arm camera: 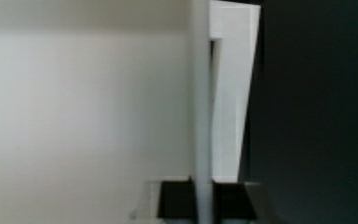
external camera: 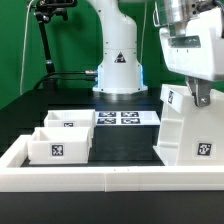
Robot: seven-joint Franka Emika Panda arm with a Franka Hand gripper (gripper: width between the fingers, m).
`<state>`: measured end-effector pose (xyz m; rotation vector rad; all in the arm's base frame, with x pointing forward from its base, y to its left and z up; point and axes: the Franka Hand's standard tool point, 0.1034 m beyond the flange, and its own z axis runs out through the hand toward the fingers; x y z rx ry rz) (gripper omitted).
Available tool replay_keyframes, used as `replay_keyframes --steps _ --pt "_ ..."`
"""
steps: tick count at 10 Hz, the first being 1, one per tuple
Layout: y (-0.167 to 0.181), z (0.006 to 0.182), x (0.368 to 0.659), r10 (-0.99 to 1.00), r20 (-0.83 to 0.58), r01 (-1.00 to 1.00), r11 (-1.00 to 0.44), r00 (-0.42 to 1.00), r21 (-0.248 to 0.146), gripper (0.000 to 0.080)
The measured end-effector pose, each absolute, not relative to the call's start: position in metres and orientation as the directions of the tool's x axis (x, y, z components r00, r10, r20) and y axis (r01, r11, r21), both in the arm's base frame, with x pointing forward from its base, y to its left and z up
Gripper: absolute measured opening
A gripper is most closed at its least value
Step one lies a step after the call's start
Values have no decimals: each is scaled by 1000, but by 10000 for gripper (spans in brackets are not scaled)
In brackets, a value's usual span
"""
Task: Assemble drawer
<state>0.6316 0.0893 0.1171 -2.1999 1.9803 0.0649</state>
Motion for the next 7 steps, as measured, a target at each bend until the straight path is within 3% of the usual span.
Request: replay_keyframes --steps 7 --pt "90 119 639 -982 -148 -987 -99 118 -126 38"
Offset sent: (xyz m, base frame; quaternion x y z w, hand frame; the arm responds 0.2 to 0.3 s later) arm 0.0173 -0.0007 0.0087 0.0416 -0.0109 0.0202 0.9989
